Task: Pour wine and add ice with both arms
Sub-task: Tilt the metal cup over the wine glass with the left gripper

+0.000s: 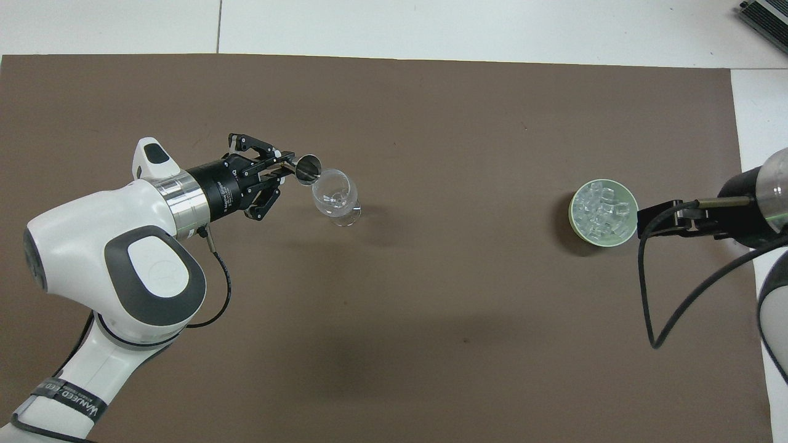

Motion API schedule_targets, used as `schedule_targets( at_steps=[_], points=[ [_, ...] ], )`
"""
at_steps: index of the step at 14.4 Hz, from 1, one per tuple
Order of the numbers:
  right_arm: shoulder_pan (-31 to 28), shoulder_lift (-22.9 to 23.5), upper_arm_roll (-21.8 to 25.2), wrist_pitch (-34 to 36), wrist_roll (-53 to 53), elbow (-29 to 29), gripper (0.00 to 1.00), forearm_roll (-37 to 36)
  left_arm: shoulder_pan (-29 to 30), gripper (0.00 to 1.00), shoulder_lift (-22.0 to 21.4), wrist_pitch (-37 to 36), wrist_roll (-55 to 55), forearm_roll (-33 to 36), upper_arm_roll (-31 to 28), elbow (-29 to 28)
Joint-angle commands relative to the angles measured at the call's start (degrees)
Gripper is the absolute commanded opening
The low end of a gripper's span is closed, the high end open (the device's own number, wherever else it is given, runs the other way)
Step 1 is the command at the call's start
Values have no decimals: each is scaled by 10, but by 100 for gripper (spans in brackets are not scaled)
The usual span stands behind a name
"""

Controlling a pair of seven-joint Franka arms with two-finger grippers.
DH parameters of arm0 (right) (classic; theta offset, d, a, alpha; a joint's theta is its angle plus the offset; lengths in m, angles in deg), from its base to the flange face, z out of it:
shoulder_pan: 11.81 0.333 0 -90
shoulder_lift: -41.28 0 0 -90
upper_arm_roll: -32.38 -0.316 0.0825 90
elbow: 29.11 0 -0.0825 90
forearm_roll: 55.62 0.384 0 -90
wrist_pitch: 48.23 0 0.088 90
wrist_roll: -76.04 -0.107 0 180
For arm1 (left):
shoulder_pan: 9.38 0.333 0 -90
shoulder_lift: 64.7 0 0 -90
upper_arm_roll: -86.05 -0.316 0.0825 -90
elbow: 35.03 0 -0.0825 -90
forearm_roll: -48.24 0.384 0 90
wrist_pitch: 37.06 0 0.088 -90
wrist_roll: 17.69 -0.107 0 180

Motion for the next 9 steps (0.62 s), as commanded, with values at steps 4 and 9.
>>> schedule_targets(
  at_steps=[4,9],
  points=[
    [-2,-15,2,-8,15,18,100,10,-32,0,-18,49,-20,-3,-8,-26],
    [-2,-16,2,-8,14,18,100,10,-36,0,-18,63,-47,-2,-8,-29]
  ],
)
